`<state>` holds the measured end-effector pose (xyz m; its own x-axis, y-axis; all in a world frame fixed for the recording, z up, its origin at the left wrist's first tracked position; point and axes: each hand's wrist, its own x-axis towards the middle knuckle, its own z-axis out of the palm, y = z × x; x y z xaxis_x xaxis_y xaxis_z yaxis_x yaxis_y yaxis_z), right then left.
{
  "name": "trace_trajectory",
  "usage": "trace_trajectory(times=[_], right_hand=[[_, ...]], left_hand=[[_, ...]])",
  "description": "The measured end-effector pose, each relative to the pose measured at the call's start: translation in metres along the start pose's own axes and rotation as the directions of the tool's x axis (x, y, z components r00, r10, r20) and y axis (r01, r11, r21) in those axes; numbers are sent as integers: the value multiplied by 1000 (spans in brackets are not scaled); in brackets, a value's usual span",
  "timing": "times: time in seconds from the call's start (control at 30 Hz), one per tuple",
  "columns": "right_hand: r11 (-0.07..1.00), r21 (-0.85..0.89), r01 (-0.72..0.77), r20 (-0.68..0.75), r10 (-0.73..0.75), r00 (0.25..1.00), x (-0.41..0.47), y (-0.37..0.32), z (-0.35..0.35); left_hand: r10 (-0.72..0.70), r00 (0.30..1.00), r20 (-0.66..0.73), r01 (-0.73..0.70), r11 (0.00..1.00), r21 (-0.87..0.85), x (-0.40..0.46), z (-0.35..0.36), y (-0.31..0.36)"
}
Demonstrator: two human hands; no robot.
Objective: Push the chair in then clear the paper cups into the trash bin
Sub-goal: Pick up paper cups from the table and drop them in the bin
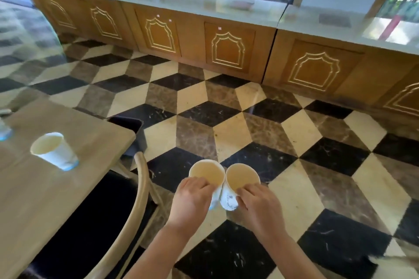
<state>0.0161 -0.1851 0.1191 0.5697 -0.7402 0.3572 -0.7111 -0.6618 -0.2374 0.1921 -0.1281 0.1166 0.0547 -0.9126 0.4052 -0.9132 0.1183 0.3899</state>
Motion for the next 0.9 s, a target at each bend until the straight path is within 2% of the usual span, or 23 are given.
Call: trace_trajectory(times=[0.2, 0.4, 0.63, 0.9], right_hand=[[992, 73, 104, 60, -108, 992, 91, 35, 46], [952, 194, 239, 122, -265, 957, 210, 86, 86], [867, 280, 411, 260, -481, 837, 339, 105, 126], [743, 407, 532, 245, -650, 720, 434, 65, 193]], left_hand=[[-115, 993, -18, 116, 991, 70, 64, 21, -40], [-302, 952, -49, 306, 942, 140, 144, 49, -75], [-540, 838, -82, 545, 822, 163, 217, 61, -112], [-688, 708, -161, 704, 670, 234, 255, 53, -195]])
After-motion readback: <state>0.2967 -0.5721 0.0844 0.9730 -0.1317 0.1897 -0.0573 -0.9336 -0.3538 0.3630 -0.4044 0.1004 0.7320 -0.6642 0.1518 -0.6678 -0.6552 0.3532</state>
